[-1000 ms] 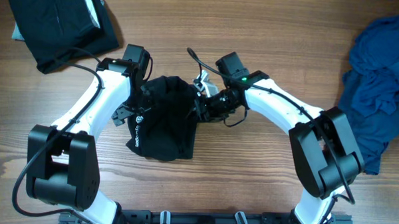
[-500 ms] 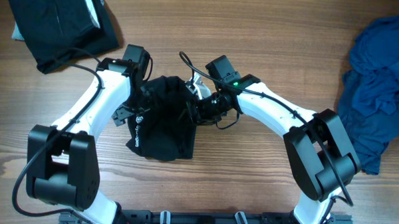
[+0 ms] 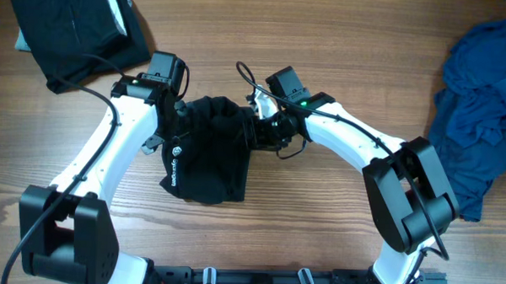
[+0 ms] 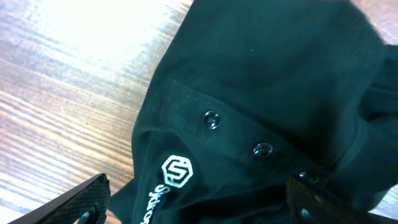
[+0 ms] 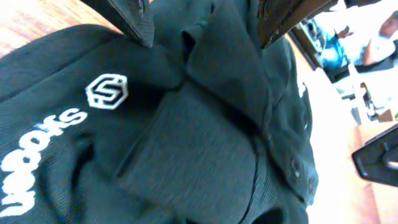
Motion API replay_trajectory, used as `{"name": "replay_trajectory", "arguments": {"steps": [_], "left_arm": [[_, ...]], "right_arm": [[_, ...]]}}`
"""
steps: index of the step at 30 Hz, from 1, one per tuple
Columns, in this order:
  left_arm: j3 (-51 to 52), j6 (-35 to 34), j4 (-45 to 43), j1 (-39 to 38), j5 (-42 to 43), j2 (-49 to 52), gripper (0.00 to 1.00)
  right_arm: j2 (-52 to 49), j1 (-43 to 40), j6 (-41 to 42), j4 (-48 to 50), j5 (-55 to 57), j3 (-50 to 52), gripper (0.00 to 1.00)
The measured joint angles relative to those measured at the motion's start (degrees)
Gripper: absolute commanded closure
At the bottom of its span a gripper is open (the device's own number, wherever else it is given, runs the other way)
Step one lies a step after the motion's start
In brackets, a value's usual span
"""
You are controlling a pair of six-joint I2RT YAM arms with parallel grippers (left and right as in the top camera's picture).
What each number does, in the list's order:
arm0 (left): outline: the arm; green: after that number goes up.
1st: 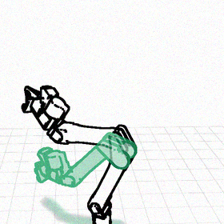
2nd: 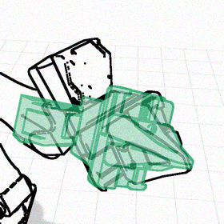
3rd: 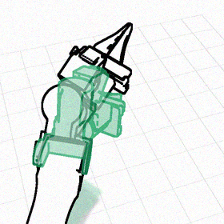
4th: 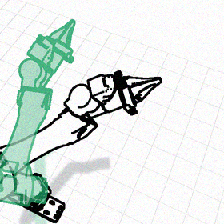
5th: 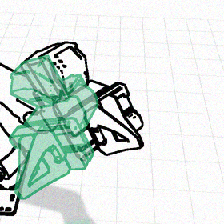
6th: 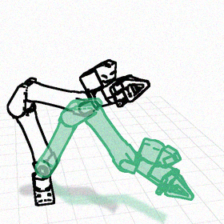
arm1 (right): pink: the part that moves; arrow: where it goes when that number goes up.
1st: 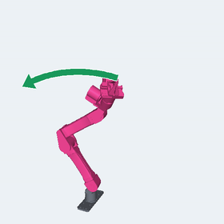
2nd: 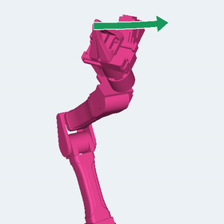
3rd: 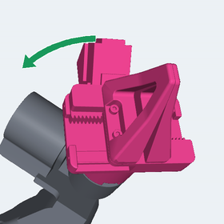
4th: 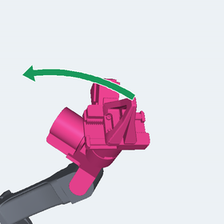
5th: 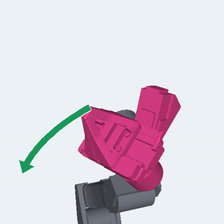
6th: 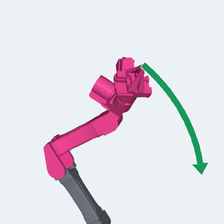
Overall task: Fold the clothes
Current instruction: 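Hold the bundle with both grippers and fold it toward the center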
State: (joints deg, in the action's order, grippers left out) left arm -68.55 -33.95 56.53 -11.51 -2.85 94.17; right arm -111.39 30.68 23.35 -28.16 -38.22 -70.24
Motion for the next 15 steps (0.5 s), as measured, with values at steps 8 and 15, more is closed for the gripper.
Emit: {"name": "replay_trajectory", "arguments": {"steps": [8, 15], "left_arm": [[0.0, 0.2, -1.5, -0.1, 1.7, 0.3, 0.08], [0.0, 0.2, -1.7, -0.1, 3.0, 3.2, 0.07]], "right_arm": [[0.0, 1.1, 2.6, 2.6, 1.3, 0.0, 0.45], [0.0, 4.0, 6.3, 8.1, 0.6, 0.1, 0.46]]}}
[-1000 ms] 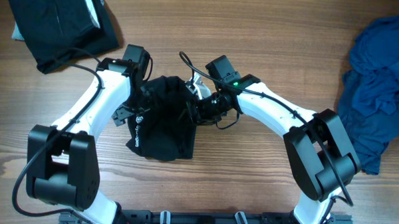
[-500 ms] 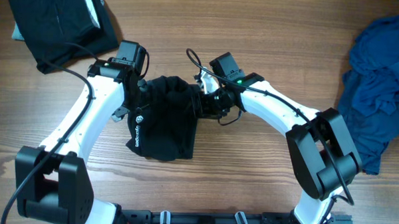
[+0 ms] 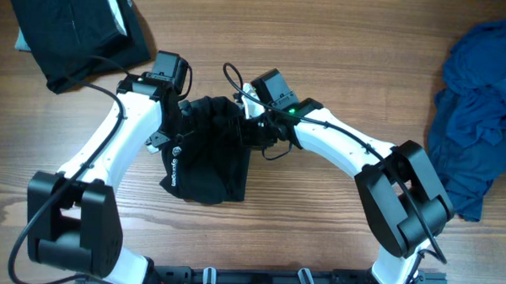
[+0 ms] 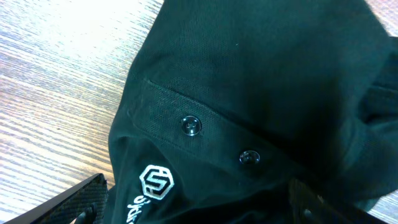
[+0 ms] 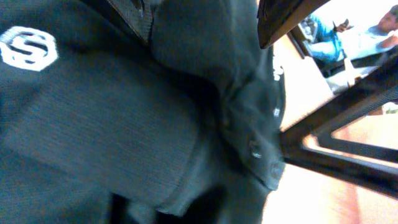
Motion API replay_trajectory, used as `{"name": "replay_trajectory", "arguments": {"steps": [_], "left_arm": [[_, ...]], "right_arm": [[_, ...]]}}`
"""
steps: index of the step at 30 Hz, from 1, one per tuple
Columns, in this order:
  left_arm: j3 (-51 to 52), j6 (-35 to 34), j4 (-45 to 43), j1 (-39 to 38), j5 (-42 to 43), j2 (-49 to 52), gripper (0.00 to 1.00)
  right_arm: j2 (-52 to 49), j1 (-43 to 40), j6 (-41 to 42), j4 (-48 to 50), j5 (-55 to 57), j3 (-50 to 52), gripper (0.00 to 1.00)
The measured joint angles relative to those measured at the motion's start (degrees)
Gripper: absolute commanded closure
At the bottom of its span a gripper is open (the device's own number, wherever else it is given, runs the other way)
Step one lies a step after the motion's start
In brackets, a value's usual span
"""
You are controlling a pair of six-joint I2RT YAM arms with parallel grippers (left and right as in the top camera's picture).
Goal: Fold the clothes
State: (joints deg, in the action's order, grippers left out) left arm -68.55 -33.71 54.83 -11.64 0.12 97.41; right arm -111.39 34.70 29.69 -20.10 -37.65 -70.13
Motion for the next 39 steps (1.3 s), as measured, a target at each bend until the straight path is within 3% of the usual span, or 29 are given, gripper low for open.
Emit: {"name": "replay_trajectory", "arguments": {"steps": [5, 19, 39], "left_arm": [[0.0, 0.0, 0.0, 0.0, 0.2, 1.9, 0.07], [-0.1, 0.0, -0.5, 0.2, -0.6, 3.6, 0.05], [-0.1, 0.0, -0.8, 0.0, -0.9, 3.7, 0.07]], "right_arm": [[0.0, 0.0, 1.6, 2.3, -2.1, 0.0, 0.51], [0.0, -0.2, 3.9, 8.5, -8.0, 0.6, 0.51], [0.0, -9.3, -2.6, -12.2, 0.0, 0.6, 0.46]]}}
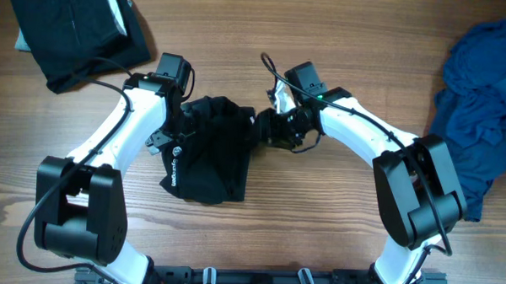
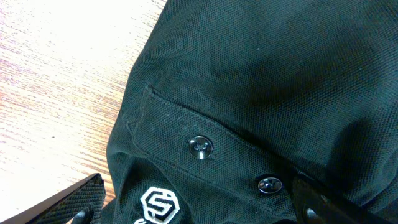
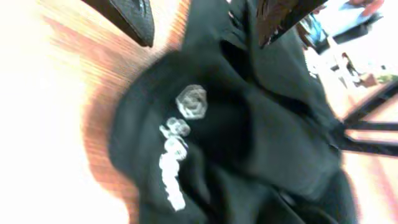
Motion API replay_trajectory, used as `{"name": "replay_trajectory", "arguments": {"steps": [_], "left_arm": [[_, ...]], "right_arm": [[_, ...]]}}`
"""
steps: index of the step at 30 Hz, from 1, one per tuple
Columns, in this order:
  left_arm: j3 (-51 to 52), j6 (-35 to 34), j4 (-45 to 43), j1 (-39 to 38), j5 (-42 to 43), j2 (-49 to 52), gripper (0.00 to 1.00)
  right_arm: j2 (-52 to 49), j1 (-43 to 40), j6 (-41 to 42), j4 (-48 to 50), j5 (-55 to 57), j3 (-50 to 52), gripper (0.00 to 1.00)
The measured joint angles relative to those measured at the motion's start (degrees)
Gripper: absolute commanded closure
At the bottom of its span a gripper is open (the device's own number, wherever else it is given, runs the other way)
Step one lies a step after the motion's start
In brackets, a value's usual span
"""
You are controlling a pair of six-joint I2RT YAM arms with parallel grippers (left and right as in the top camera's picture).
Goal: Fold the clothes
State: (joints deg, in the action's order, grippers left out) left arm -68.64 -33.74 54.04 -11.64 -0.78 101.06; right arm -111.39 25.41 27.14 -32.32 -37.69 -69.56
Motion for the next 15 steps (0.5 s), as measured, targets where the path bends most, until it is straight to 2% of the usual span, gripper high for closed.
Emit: {"name": "replay_trajectory", "arguments": {"steps": [5, 15], "left_arm": [[0.0, 0.0, -0.1, 0.0, -1.3, 0.6, 0.08], [0.0, 0.0, 3.1, 0.0, -5.3, 2.7, 0.09]], "right_arm": [[0.0, 0.7, -1.9, -4.3, 1.8, 0.0, 0.46], [0.0, 5.7, -0.6, 1.9, 2.2, 1.4, 0.46]]}}
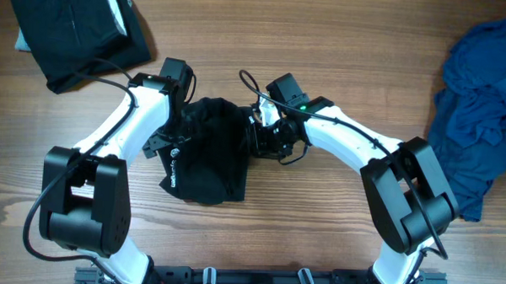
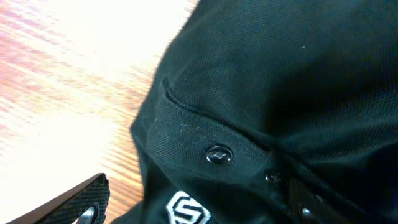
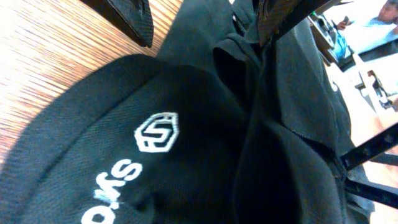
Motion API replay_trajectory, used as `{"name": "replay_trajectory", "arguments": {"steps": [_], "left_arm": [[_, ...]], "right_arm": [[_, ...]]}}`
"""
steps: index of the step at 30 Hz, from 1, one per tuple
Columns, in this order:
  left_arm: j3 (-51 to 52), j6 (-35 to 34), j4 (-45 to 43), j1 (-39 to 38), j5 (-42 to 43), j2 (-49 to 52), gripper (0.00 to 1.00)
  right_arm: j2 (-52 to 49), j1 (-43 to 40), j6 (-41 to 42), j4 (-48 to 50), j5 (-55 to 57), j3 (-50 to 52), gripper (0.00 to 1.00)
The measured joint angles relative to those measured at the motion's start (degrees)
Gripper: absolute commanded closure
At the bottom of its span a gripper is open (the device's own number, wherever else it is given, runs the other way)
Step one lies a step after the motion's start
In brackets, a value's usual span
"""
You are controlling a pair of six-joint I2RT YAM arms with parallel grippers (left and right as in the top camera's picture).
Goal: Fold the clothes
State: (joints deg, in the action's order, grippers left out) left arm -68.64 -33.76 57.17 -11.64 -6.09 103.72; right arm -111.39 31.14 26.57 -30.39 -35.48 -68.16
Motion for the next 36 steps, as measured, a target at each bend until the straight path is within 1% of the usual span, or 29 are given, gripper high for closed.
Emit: {"name": "replay_trajectory", "arguments": {"steps": [10, 15, 19, 20, 21, 22, 23, 25, 27, 28, 30, 34, 36], "left_arm": [[0.0, -0.2, 0.7, 0.0, -2.5, 0.0, 0.07], [0.0, -0.2, 0.7, 0.0, -2.7, 0.0, 0.09], [0.0, -0.2, 0.7, 0.0, -2.7, 0.0, 0.08], [0.0, -0.2, 0.7, 0.0, -2.7, -0.1, 0.08], [0.0, -0.2, 0.7, 0.0, -2.7, -0.2, 0.07], [0.0, -0.2, 0.9, 0.0, -2.7, -0.9, 0.07], [0.0, -0.2, 0.9, 0.0, -2.7, -1.5, 0.07], [0.0, -0.2, 0.9, 0.0, -2.7, -4.3, 0.06], [0.0, -0.2, 0.8, 0.0, -2.7, -6.8, 0.05], [0.0, -0.2, 0.6, 0.0, -2.7, -8.1, 0.04], [0.0, -0.2, 0.3, 0.0, -2.7, -9.6, 0.04], [0.0, -0.2, -0.3, 0.0, -2.7, -9.7, 0.03], [0.0, -0.2, -0.7, 0.0, -3.1, -9.7, 0.04]], "right_arm": [[0.0, 0.1, 2.6, 3.4, -0.1, 0.2, 0.47], [0.0, 0.1, 3.2, 5.2, -0.1, 0.2, 0.47], [0.0, 0.1, 3.9, 6.3, -0.1, 0.2, 0.53], [0.0, 0.1, 4.1, 6.5, -0.1, 0.2, 0.55], [0.0, 0.1, 4.1, 6.5, -0.1, 0.2, 0.60], [0.0, 0.0, 4.2, 6.5, -0.1, 0.2, 0.63], [0.1, 0.0, 4.3, 6.5, -0.1, 0.2, 0.68], [0.9, -0.2, 3.9, 6.5, 0.0, 0.2, 0.84], [2.3, -0.5, 3.8, 7.0, 0.0, 0.2, 0.88], [3.3, -0.6, 4.0, 7.3, 0.0, 0.2, 0.89], [5.9, -0.7, 3.8, 7.3, 0.0, 0.2, 0.95], [10.6, -0.5, 4.7, 7.6, -0.1, 0.2, 0.96], [11.9, 0.1, 5.1, 9.3, -0.5, 0.2, 0.96]]}}
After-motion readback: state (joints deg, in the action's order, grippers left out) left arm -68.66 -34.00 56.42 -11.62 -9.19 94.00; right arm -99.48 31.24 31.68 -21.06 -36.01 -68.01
